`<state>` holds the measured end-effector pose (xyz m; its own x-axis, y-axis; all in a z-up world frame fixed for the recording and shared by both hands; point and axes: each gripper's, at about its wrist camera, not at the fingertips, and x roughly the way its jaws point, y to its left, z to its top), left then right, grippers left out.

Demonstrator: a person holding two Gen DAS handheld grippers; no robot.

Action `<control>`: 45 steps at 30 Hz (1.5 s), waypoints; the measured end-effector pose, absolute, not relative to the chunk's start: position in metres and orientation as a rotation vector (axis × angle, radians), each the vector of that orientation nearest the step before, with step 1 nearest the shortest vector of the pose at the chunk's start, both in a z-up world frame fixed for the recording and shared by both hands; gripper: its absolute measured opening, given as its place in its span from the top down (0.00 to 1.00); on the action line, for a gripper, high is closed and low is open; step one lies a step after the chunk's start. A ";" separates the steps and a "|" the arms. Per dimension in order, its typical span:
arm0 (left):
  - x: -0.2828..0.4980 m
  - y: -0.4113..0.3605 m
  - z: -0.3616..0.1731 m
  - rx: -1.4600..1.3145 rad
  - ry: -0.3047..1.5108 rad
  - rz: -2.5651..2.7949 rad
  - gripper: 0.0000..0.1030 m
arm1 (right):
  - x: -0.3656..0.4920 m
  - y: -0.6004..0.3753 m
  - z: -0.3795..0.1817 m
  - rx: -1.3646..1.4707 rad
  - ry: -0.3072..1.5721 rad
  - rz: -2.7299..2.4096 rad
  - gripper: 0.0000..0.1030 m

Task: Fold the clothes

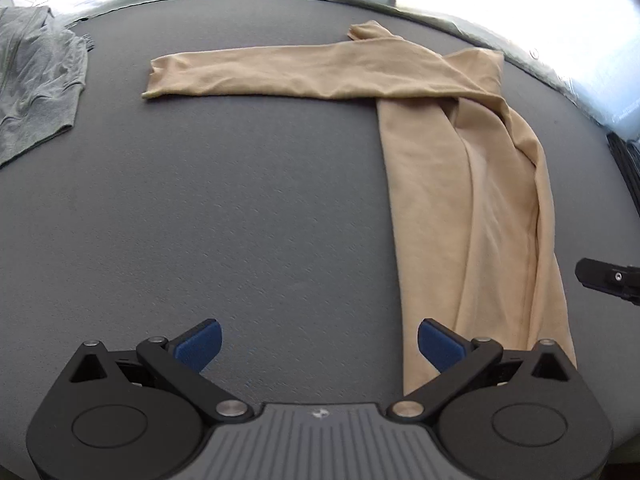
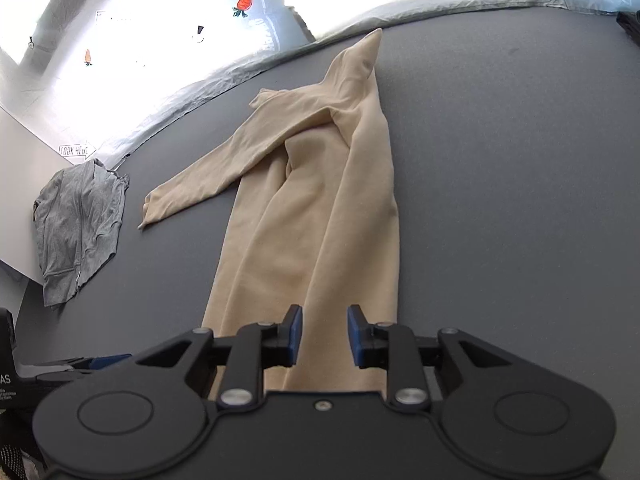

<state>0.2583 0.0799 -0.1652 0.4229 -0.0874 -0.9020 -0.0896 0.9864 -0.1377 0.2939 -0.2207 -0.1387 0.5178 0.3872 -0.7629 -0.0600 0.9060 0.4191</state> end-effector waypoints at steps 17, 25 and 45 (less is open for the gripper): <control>0.449 0.228 -0.176 -0.266 1.044 0.318 0.00 | 0.509 -0.213 -0.123 0.312 0.894 0.092 0.60; 0.463 0.224 -0.188 -0.185 0.995 0.332 0.39 | 0.587 -0.206 -0.155 0.300 0.964 0.026 0.61; 0.419 0.193 -0.012 -0.215 0.492 0.292 0.92 | 0.551 -0.222 -0.088 0.372 0.747 0.110 0.94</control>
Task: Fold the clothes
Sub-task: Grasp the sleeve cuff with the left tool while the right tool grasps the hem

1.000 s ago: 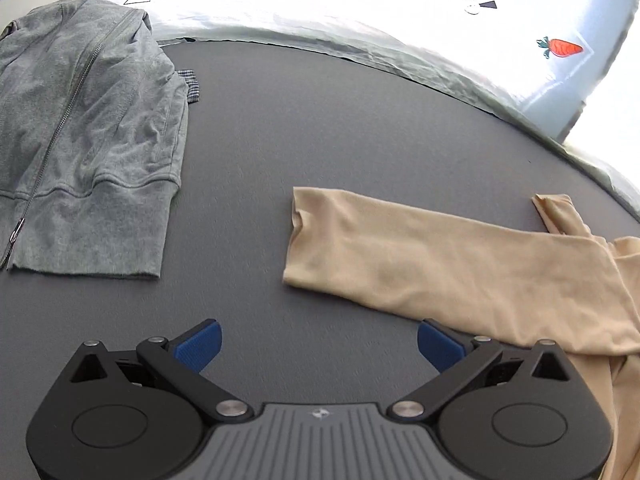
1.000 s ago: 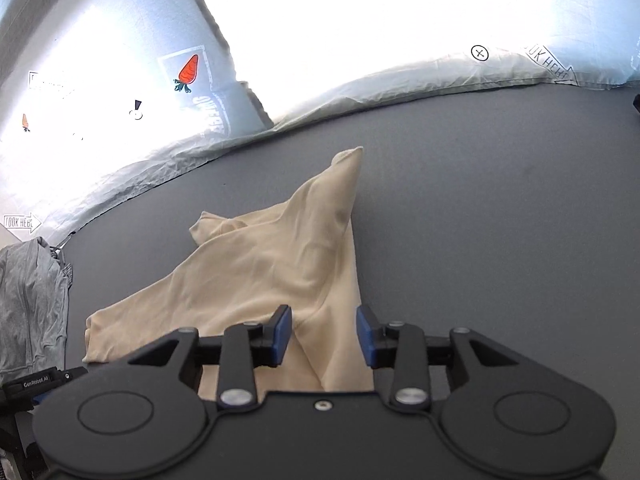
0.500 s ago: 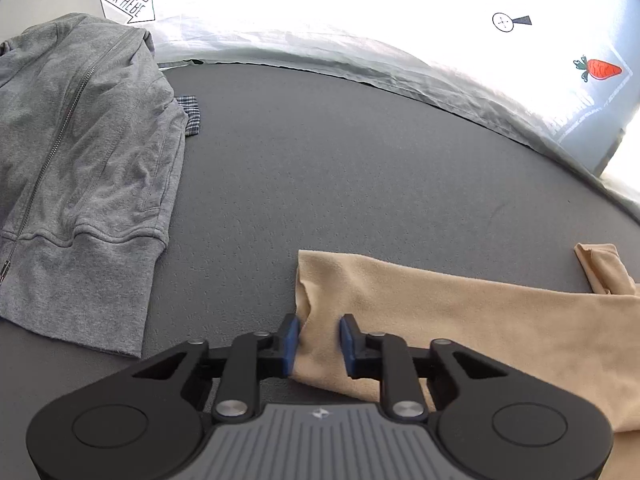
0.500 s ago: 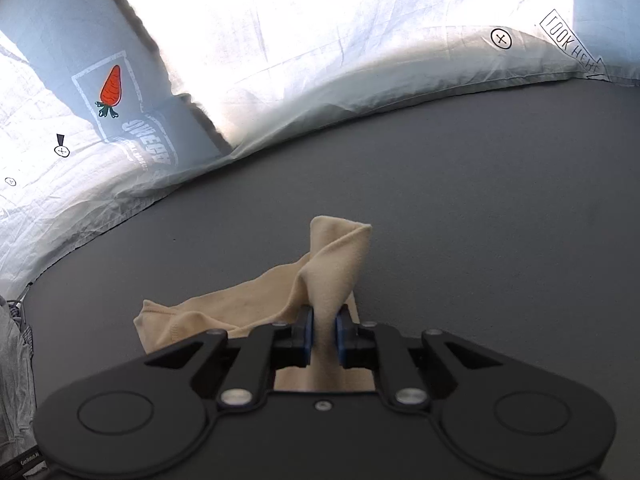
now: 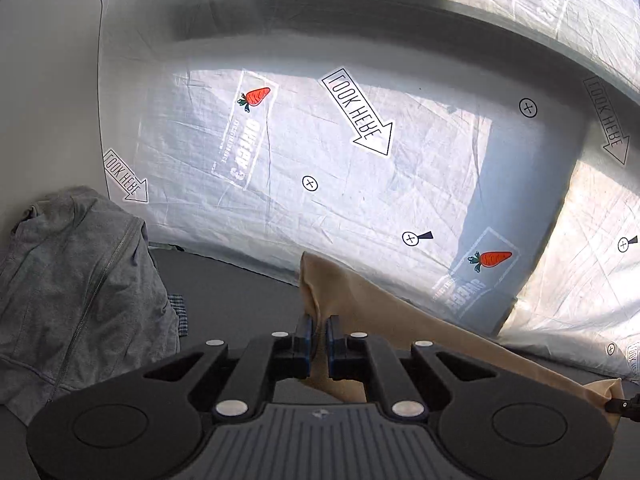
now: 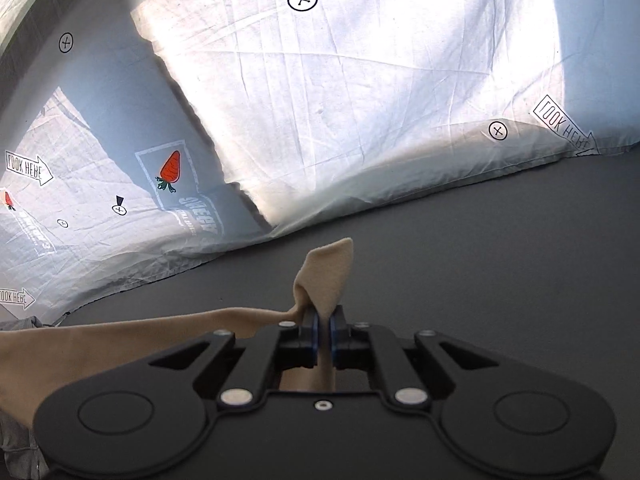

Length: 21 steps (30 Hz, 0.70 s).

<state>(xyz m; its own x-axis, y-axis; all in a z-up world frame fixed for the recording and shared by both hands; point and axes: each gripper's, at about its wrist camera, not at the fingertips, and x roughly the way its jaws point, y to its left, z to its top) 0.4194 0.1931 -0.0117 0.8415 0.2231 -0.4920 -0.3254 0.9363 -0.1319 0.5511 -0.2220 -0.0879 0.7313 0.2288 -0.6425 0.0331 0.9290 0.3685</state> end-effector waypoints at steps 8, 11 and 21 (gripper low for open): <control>0.428 0.227 -0.073 -0.234 0.663 0.408 0.92 | 0.591 -0.172 -0.117 0.270 0.837 0.144 0.93; 0.427 0.241 -0.109 -0.268 0.760 0.451 0.92 | 0.599 -0.159 -0.139 0.207 0.902 0.124 0.76; 0.419 0.255 -0.164 -0.313 0.896 0.483 0.91 | 0.554 -0.156 -0.166 0.204 0.918 0.104 0.92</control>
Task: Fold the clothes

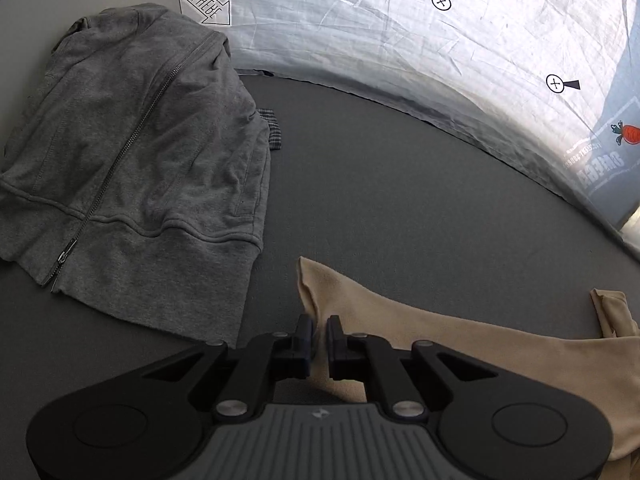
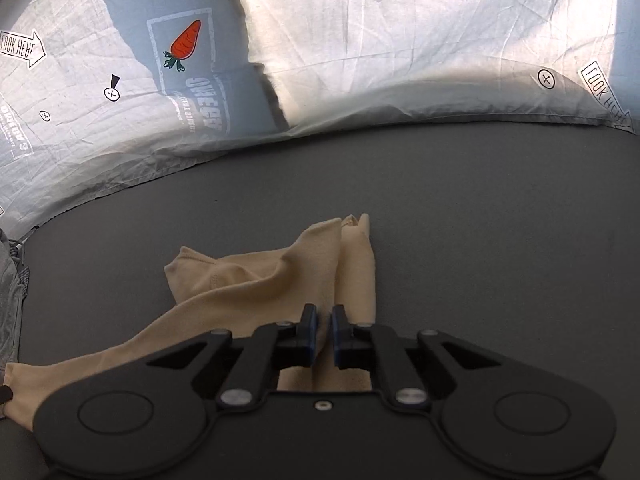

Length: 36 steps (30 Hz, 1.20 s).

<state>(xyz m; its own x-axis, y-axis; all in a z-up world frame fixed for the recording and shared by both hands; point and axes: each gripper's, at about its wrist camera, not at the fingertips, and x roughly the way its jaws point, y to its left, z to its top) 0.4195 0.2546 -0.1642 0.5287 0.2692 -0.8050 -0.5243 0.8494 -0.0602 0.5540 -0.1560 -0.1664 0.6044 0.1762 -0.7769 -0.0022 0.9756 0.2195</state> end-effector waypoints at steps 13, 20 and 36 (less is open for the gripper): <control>0.417 0.183 -0.109 -0.299 0.759 0.221 0.92 | 0.503 -0.175 -0.145 0.276 0.905 0.064 0.82; 0.422 0.088 -0.147 -0.349 0.951 -0.177 0.88 | 0.452 -0.198 -0.145 0.342 0.915 0.045 0.82; 0.417 0.116 -0.189 -0.568 1.142 -0.095 0.25 | 0.462 -0.142 -0.147 0.332 0.914 0.380 0.75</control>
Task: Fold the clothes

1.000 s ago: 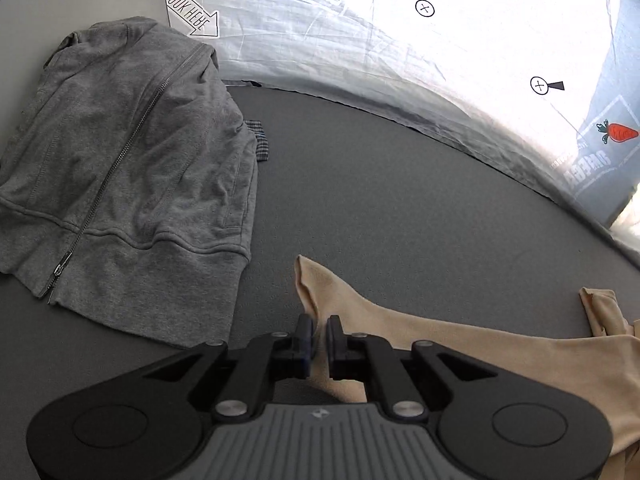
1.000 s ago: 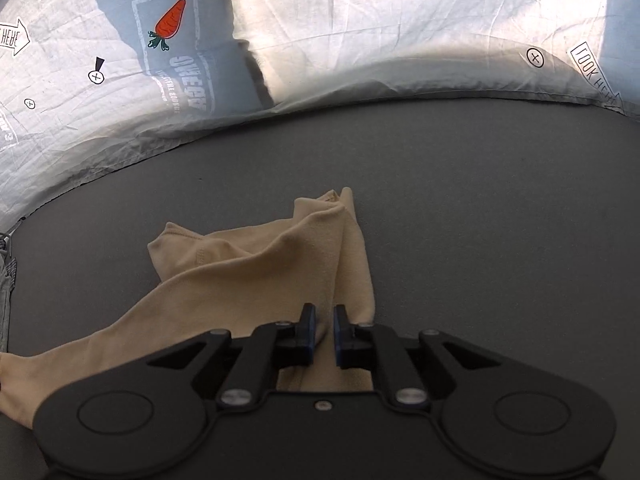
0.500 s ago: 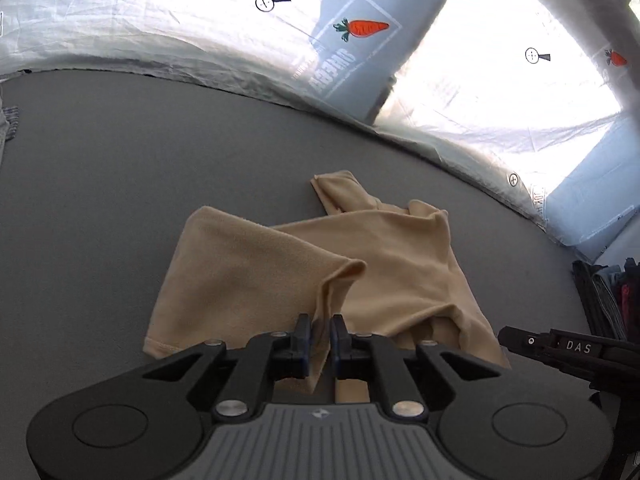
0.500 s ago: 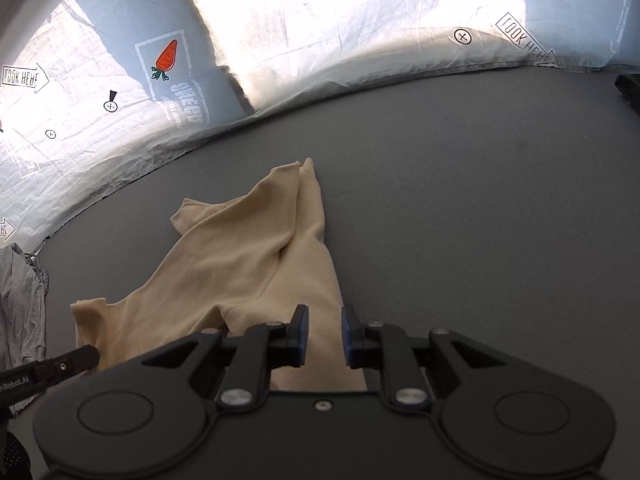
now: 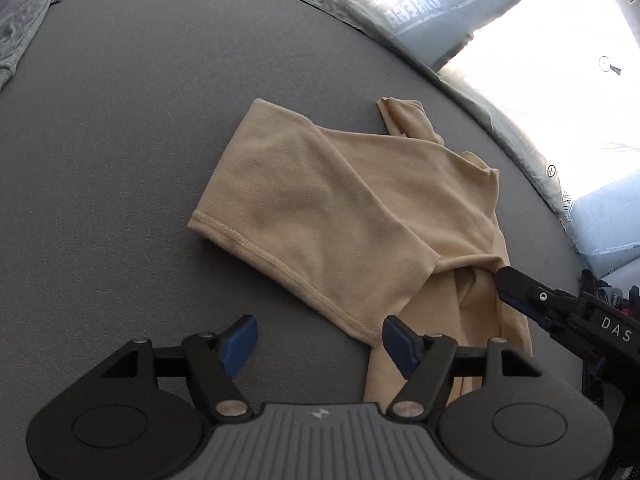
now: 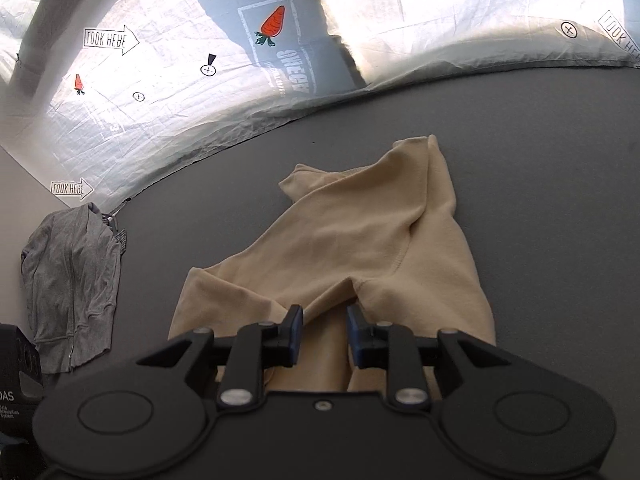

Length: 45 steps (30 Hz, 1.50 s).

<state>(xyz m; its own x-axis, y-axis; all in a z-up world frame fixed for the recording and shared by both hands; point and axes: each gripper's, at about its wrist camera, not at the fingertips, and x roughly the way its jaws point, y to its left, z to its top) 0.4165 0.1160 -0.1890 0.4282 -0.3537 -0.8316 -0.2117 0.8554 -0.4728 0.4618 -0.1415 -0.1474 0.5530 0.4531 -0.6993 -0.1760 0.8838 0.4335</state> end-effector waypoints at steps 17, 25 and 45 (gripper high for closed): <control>0.428 0.116 -0.194 -0.643 1.185 -0.143 0.00 | 0.493 -0.107 -0.180 0.271 1.029 0.517 0.96; 0.419 0.103 -0.187 -0.512 1.188 -0.128 0.00 | 0.456 -0.127 -0.151 0.282 0.950 0.473 0.96; 0.315 0.057 -0.150 -0.224 1.180 -0.199 0.01 | 0.296 -0.196 -0.138 0.488 0.926 0.234 0.96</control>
<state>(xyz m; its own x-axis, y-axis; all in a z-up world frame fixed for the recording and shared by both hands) 0.3154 0.0575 -0.1504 0.3680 -0.2700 -0.8898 0.0365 0.9604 -0.2763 0.2965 -0.1961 -0.1376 0.5859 0.3969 -0.7066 0.0130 0.8672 0.4979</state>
